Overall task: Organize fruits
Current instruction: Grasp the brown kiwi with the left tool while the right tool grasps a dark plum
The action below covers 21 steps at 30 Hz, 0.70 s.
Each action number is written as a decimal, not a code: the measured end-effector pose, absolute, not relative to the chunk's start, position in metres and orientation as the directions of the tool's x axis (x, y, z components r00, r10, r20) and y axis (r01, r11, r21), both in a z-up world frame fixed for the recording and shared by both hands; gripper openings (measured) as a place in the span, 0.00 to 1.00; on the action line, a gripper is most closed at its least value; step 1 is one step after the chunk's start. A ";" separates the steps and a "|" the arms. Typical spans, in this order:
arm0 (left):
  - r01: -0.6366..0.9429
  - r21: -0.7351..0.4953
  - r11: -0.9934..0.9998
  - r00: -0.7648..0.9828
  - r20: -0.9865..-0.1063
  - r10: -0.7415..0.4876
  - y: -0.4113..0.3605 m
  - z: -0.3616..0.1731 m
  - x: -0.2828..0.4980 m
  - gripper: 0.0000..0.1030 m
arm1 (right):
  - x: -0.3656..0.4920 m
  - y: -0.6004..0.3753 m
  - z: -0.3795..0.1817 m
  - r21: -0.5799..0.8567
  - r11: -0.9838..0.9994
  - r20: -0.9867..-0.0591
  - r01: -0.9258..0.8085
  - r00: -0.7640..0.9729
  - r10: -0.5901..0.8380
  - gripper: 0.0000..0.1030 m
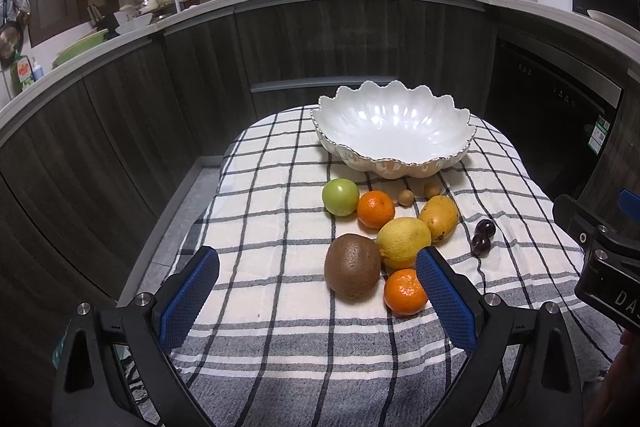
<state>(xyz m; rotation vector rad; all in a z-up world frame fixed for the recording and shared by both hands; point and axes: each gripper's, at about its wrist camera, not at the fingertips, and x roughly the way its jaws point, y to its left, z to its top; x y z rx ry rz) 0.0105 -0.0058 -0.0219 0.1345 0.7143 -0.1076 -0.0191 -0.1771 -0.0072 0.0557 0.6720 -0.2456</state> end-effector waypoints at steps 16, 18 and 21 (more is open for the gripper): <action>0.180 0.083 0.980 0.705 -0.706 -0.070 -0.012 -0.051 0.040 0.90 | 0.004 -0.178 -0.030 -0.045 0.966 -0.642 0.255 0.734 -0.224 0.99; 0.188 0.079 0.979 0.694 -0.716 -0.075 -0.012 -0.057 0.044 0.89 | 0.008 -0.178 -0.033 -0.047 0.966 -0.648 0.255 0.728 -0.224 0.99; 0.204 0.077 0.976 0.673 -0.735 -0.082 -0.015 -0.065 0.052 0.84 | 0.014 -0.178 -0.040 -0.050 0.965 -0.659 0.256 0.718 -0.225 0.97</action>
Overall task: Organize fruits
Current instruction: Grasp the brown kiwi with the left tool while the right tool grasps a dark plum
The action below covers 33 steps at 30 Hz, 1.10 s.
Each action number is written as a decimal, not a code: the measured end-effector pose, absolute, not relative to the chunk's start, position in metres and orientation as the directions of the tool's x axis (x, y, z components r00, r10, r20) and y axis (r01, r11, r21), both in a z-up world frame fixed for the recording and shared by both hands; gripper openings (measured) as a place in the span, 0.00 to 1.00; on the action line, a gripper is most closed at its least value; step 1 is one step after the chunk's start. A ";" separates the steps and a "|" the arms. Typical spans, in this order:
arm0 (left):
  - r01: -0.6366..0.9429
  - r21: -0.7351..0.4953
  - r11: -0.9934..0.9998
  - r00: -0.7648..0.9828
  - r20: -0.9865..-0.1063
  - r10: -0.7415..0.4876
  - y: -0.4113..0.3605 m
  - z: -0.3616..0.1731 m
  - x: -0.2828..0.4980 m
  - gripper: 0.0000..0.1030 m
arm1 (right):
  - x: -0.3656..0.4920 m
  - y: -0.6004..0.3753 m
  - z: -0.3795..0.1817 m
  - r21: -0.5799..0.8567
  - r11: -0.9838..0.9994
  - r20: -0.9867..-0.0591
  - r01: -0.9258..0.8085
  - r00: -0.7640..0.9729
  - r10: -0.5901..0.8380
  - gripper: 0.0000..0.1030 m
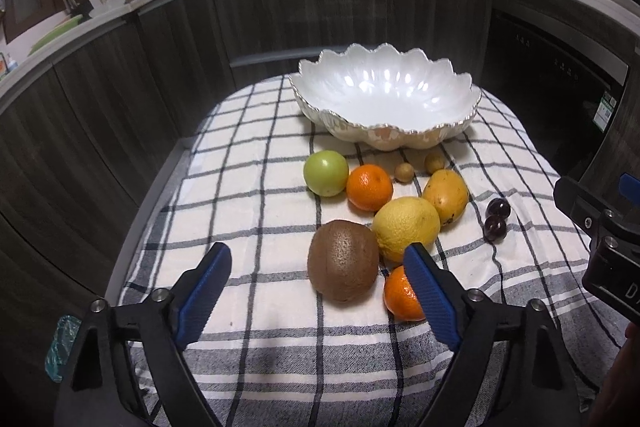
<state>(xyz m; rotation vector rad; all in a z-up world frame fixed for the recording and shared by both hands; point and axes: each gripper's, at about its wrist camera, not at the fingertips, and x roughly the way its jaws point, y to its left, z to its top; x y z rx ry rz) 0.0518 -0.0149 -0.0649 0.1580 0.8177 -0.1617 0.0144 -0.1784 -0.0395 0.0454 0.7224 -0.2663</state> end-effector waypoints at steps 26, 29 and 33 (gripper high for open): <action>0.274 0.048 0.960 0.532 -0.840 -0.110 -0.031 -0.117 0.091 0.58 | 0.042 -0.178 -0.072 -0.073 0.964 -0.723 0.256 0.653 -0.228 0.92; 0.281 0.038 0.959 0.517 -0.848 -0.118 -0.032 -0.122 0.094 0.56 | 0.044 -0.178 -0.074 -0.078 0.964 -0.727 0.254 0.648 -0.229 0.92; 0.284 0.029 0.958 0.515 -0.848 -0.127 -0.032 -0.123 0.098 0.55 | 0.047 -0.177 -0.077 -0.079 0.964 -0.735 0.253 0.639 -0.227 0.92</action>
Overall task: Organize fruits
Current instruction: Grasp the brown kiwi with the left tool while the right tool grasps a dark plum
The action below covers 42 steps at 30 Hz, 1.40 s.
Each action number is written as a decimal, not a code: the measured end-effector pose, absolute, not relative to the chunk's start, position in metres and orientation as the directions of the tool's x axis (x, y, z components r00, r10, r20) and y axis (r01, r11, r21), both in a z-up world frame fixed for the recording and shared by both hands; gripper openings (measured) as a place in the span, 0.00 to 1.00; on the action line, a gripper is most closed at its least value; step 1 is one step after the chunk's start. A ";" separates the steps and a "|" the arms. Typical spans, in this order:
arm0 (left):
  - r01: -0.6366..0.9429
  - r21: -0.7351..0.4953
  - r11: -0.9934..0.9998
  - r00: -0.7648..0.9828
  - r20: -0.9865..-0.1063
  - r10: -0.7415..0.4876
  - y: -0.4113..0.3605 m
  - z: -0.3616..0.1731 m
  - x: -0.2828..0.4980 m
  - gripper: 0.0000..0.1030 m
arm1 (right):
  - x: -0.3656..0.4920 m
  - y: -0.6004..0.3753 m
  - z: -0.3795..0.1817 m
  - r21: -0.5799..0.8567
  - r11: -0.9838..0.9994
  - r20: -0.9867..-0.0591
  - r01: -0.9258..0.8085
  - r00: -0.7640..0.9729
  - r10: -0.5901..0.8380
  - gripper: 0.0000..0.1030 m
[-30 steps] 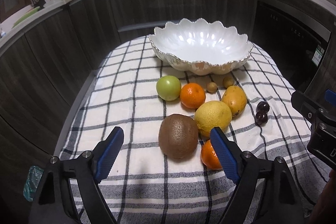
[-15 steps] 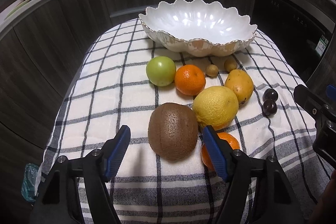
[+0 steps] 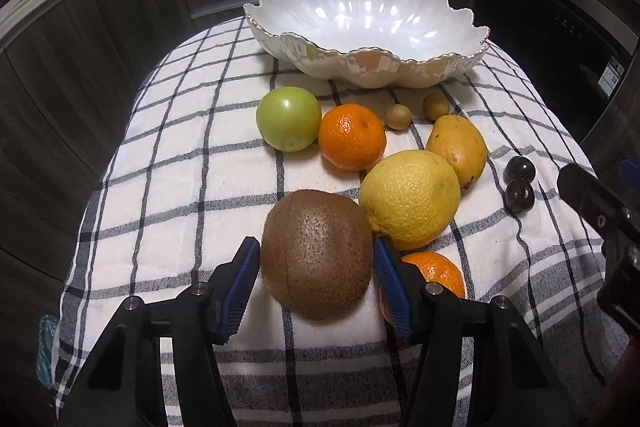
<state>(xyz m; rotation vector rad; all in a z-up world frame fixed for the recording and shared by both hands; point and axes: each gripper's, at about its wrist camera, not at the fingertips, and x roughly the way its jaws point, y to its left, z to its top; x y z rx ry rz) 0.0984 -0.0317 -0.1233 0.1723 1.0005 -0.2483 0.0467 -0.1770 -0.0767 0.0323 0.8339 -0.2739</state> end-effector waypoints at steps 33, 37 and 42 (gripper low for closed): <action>0.218 0.020 0.976 0.588 -0.801 -0.115 -0.015 -0.096 0.095 0.53 | 0.083 -0.187 -0.115 -0.007 0.979 -0.828 0.203 0.548 -0.120 0.37; 0.215 0.019 0.976 0.587 -0.801 -0.113 -0.015 -0.097 0.095 0.53 | 0.088 -0.188 -0.124 0.000 0.979 -0.845 0.204 0.523 -0.110 0.32; 0.220 0.020 0.975 0.584 -0.803 -0.116 -0.017 -0.099 0.096 0.53 | 0.089 -0.190 -0.133 0.008 0.979 -0.857 0.202 0.506 -0.097 0.28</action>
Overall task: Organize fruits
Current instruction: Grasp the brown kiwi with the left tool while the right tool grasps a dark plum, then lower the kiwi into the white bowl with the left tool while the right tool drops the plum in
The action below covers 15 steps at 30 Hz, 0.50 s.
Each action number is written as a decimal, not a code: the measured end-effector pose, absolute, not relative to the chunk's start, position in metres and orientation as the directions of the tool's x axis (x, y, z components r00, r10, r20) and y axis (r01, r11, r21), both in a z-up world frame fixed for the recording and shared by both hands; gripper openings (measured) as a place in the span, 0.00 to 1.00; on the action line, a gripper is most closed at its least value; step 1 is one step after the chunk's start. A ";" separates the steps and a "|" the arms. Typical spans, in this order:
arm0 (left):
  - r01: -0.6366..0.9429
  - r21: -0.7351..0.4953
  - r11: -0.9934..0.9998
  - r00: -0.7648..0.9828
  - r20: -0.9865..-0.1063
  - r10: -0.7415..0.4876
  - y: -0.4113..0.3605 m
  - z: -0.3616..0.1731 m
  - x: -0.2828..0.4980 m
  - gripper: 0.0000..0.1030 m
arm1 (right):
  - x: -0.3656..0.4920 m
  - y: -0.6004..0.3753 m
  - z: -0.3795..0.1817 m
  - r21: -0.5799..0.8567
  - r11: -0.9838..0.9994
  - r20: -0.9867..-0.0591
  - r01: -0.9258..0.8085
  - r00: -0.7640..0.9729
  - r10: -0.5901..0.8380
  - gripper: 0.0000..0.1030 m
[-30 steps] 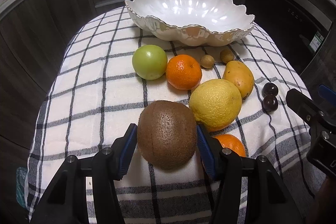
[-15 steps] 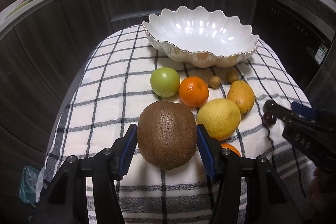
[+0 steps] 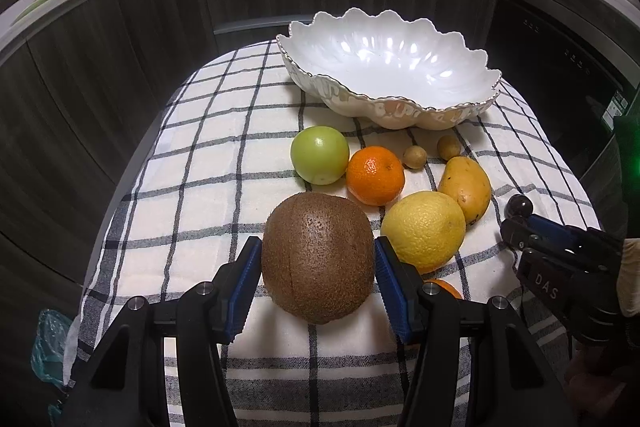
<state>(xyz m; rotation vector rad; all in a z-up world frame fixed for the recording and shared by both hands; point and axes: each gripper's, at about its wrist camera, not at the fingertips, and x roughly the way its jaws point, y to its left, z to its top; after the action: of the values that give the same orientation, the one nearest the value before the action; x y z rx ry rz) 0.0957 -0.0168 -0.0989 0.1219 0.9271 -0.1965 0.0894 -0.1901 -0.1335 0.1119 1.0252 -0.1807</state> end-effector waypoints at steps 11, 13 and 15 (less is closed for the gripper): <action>0.220 0.020 0.975 0.588 -0.800 -0.116 -0.017 -0.098 0.093 0.53 | 0.084 -0.188 -0.128 0.025 0.984 -0.848 0.175 0.525 -0.072 0.27; 0.220 0.019 0.975 0.593 -0.796 -0.119 -0.017 -0.094 0.091 0.53 | 0.082 -0.187 -0.121 0.026 0.985 -0.839 0.171 0.540 -0.071 0.27; 0.221 0.017 0.975 0.599 -0.792 -0.122 -0.017 -0.090 0.091 0.53 | 0.081 -0.185 -0.112 0.027 0.986 -0.827 0.164 0.557 -0.070 0.27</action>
<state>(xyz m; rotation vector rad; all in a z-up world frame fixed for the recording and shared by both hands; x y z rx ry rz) 0.0908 -0.0173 -0.0898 0.1178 0.9079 -0.1994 0.0807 -0.1855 -0.1120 0.1046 0.9704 -0.1384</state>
